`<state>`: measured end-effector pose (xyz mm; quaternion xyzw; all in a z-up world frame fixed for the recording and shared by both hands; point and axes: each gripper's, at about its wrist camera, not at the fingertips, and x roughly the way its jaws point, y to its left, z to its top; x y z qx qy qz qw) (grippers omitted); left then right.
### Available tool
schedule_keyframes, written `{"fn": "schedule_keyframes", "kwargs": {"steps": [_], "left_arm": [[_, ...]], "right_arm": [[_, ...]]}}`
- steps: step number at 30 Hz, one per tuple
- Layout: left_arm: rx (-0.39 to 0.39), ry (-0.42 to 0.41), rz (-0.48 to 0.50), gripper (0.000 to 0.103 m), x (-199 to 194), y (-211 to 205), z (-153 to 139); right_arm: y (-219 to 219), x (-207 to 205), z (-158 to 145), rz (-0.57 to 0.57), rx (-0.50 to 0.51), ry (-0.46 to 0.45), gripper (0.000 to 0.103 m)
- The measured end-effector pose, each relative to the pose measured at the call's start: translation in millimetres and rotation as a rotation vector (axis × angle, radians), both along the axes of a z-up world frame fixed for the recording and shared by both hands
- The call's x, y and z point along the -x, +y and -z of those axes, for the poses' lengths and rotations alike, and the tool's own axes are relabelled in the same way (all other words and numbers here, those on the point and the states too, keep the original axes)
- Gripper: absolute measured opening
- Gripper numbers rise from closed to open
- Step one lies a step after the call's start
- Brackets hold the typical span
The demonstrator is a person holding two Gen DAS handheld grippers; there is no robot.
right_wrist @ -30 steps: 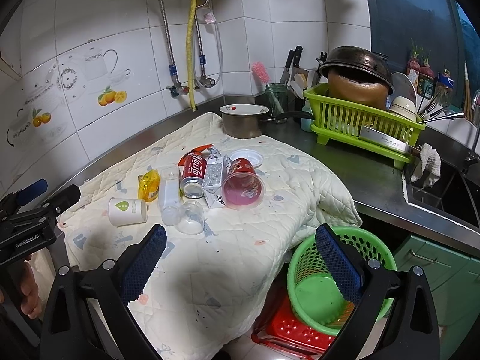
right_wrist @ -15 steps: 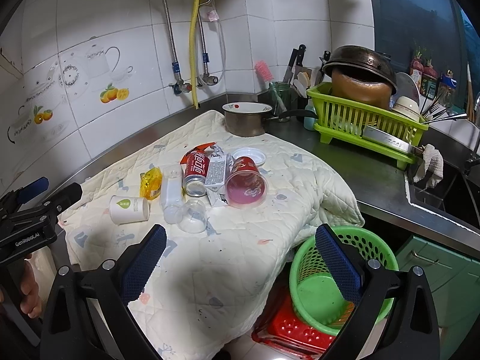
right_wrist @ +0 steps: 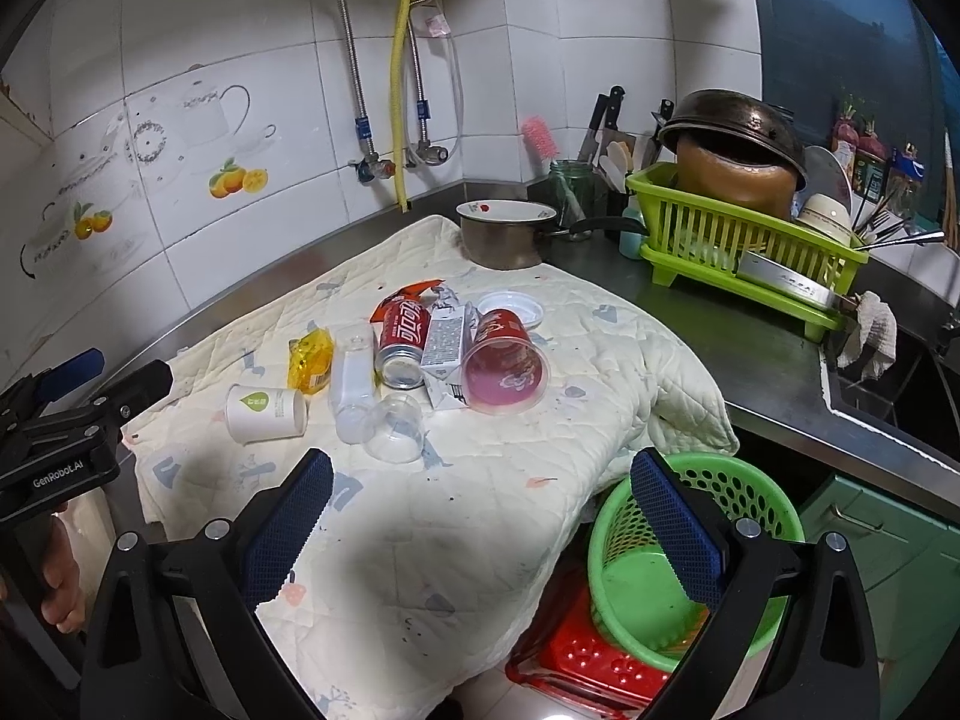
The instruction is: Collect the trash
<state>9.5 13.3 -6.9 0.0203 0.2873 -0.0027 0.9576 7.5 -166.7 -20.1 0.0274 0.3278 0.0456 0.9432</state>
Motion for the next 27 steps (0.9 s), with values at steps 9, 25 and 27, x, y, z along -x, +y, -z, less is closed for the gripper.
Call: {"fn": "schedule_keyframes", "kwargs": {"steps": [9, 25, 27], "left_arm": [[-0.003, 0.007, -0.011, 0.098, -1, 5, 4], [-0.003, 0.039, -0.038, 0.098, -11, 20, 13], [-0.005, 0.041, -0.047, 0.098, -12, 24, 15]], "right_arm": [[4, -7, 5, -0.020, 0.001, 0.007, 0.096], [14, -27, 19, -0.068, -0.005, 0.026, 0.096], [16, -30, 23, -0.076, 0.001, 0.030, 0.096]]}}
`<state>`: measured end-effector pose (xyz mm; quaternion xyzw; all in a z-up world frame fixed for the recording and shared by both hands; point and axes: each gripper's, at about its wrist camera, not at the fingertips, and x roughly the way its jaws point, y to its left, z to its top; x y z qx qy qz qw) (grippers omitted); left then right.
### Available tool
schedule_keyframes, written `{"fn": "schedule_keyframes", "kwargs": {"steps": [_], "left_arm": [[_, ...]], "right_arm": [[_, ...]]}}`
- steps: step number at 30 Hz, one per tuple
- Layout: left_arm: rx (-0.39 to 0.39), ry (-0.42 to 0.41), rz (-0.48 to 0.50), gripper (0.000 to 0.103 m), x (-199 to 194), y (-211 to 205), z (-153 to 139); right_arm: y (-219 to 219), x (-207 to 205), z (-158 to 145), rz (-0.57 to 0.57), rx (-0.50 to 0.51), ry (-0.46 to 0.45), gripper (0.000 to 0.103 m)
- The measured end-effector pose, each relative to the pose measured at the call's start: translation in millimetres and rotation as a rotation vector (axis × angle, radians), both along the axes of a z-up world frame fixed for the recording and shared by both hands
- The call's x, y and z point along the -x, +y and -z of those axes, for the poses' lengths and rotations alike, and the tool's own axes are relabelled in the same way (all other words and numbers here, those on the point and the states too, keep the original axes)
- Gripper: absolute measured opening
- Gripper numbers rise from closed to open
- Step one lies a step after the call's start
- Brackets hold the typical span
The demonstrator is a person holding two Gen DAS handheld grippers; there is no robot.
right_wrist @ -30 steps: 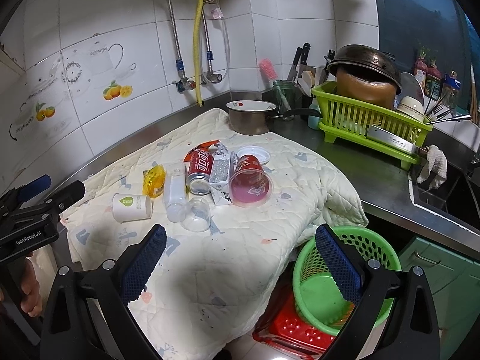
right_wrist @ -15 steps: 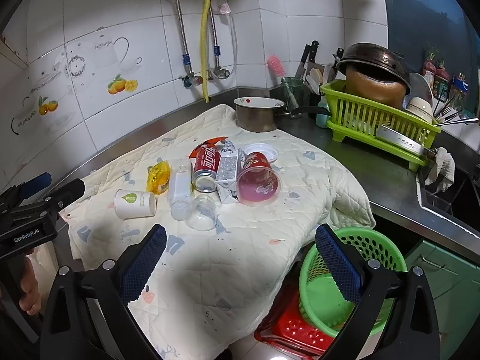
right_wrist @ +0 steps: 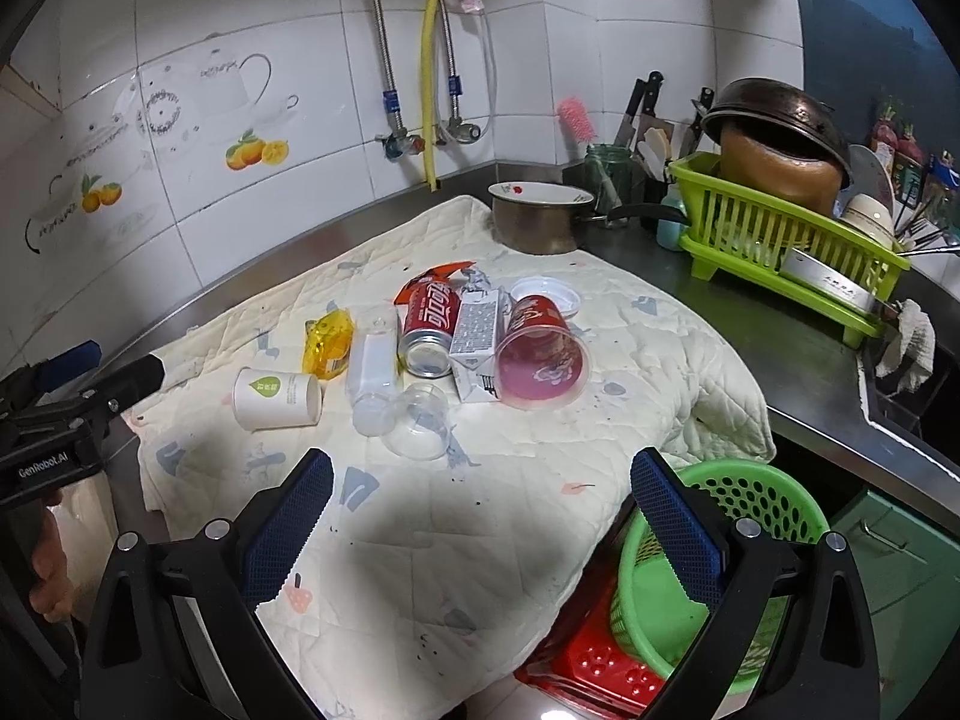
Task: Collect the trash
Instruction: 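Grasp the white paper cup with the left gripper while the right gripper grasps a clear plastic cup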
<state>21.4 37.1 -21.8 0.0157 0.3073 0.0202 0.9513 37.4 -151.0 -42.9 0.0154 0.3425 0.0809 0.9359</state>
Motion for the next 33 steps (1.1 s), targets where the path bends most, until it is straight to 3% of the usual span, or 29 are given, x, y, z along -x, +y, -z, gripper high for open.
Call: {"fn": "schedule_keyframes", "kwargs": {"steps": [11, 14, 18, 26, 33], "left_arm": [[0.003, 0.040, -0.065, 0.098, -8, 28, 20], [0.017, 0.062, -0.076, 0.093, -12, 37, 29], [0.036, 0.097, -0.084, 0.085, -22, 49, 43], [0.074, 0.138, -0.073, 0.071, -56, 69, 67], [0.134, 0.179, -0.036, 0.065, -87, 78, 92]], "right_arm": [[20, -30, 32, -0.084, 0.007, 0.034, 0.096], [26, -43, 41, -0.098, 0.023, 0.042, 0.095], [33, -61, 56, -0.123, 0.037, 0.064, 0.080], [44, -94, 80, -0.147, 0.048, 0.107, 0.070], [50, -116, 99, -0.151, 0.058, 0.141, 0.059]]}}
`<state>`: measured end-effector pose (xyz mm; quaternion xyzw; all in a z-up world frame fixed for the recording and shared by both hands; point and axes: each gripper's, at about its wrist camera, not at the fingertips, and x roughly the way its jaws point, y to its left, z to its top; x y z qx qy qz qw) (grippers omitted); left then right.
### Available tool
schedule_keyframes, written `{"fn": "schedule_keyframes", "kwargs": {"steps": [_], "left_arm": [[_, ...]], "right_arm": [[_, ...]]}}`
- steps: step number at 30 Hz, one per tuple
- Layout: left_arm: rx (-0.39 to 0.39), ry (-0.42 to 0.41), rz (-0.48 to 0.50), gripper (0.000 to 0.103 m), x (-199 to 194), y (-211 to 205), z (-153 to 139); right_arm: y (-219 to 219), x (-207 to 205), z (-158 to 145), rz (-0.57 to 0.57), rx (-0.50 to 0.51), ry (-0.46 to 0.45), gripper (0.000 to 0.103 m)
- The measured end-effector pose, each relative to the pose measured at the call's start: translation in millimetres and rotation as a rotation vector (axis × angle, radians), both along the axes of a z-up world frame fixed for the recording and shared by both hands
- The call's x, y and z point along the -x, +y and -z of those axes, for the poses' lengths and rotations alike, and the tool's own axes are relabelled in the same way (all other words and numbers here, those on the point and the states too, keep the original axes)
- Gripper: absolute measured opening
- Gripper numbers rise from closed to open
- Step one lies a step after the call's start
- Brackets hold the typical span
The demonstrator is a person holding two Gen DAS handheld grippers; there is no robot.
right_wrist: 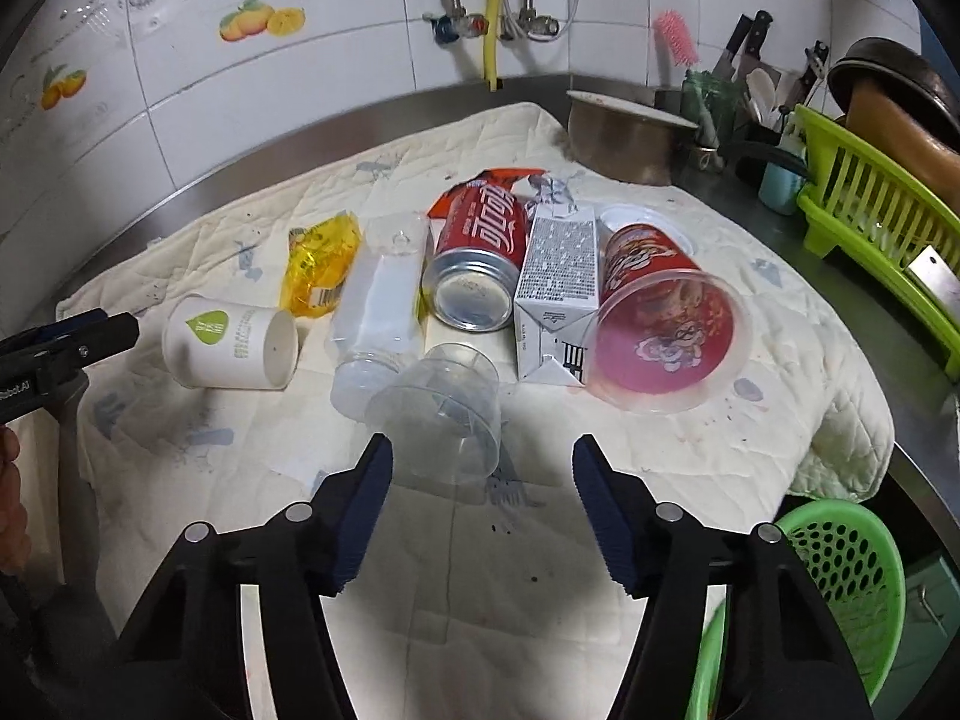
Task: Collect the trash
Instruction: 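Grasp the white paper cup with the left gripper while the right gripper grasps a clear plastic cup, then carry both cups over the green wastebasket and open both grippers to drop them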
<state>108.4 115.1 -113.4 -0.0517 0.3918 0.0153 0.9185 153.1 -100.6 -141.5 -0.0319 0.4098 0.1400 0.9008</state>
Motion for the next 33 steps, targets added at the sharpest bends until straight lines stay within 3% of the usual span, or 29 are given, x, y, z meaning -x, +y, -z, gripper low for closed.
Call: {"fn": "schedule_keyframes", "kwargs": {"steps": [2, 10, 15, 24, 29, 33], "left_arm": [[0.014, 0.012, 0.008, 0.064, -7, 1, 7], [0.079, 0.051, 0.021, 0.053, -24, 9, 30], [0.124, 0.060, 0.048, 0.037, -33, 11, 38], [0.218, 0.055, 0.086, 0.013, -31, 8, 41], [0.204, 0.035, 0.090, 0.002, -18, -4, 32], [0.187, 0.009, 0.102, 0.001, -4, -14, 17]], "right_arm": [[2, -5, 4, -0.001, 0.013, -0.001, 0.057], [5, -19, 15, 0.005, 0.021, 0.020, 0.026], [3, -20, 19, 0.004, 0.013, 0.038, 0.008], [-3, -14, 15, 0.018, 0.006, 0.021, 0.002], [-11, -3, 9, 0.027, -0.011, 0.013, 0.002], [-23, 13, -1, 0.050, -0.035, -0.003, 0.002]]}}
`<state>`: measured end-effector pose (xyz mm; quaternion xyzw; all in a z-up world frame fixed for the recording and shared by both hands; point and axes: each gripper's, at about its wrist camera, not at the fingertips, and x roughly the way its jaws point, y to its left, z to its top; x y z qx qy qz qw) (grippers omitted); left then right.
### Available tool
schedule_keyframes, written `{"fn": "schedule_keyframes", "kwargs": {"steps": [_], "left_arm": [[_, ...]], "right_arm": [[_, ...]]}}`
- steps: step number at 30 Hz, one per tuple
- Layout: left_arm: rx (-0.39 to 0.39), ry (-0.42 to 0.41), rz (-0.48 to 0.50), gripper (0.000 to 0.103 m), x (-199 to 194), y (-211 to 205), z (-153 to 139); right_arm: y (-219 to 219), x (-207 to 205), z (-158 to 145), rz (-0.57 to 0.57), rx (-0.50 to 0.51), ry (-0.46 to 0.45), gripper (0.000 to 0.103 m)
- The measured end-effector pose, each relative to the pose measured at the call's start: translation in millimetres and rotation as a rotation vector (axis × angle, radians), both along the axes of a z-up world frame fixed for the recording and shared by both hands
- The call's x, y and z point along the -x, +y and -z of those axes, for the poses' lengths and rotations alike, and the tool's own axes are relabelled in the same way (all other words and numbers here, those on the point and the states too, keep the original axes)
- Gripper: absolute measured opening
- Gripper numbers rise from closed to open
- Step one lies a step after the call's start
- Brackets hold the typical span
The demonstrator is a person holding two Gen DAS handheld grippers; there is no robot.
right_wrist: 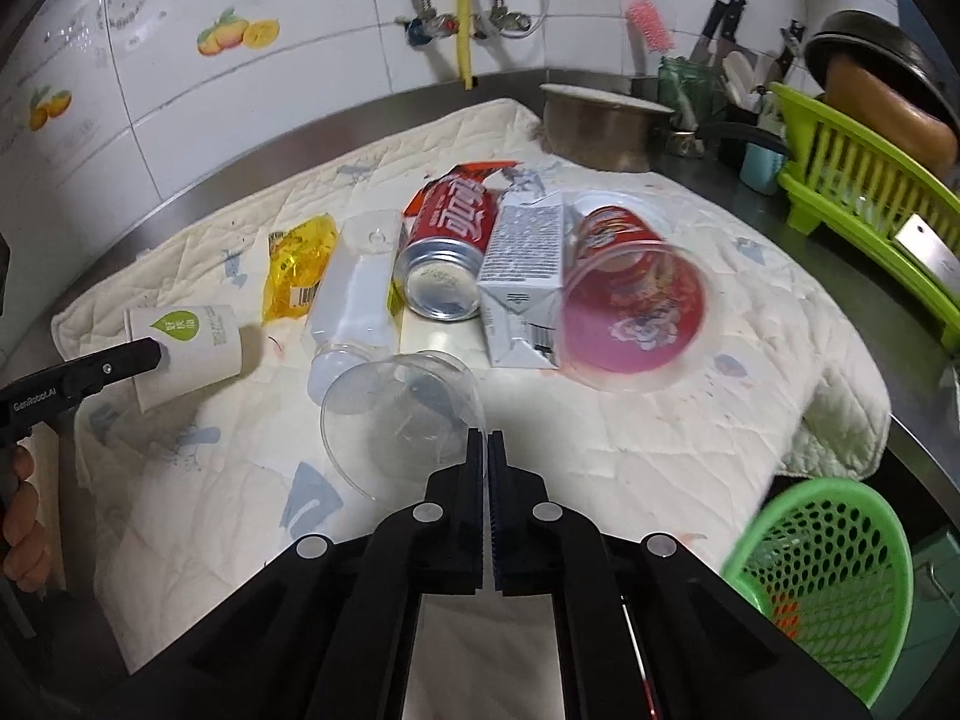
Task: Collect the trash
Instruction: 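Carry both cups over the green wastebasket and open both grippers to drop them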
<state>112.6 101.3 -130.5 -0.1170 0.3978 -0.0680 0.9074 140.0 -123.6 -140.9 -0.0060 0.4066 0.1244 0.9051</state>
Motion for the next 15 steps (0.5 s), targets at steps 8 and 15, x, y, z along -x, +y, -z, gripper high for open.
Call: {"fn": "schedule_keyframes", "kwargs": {"steps": [8, 15], "left_arm": [[-0.001, -0.072, 0.093, 0.001, 25, -36, -40], [0.024, -0.123, 0.296, 0.002, 27, -109, -65]], "right_arm": [[-58, 51, -21, 0.130, 0.010, -0.045, 0.002], [-133, 86, -5, 0.337, 0.091, 0.004, 0.002]]}}
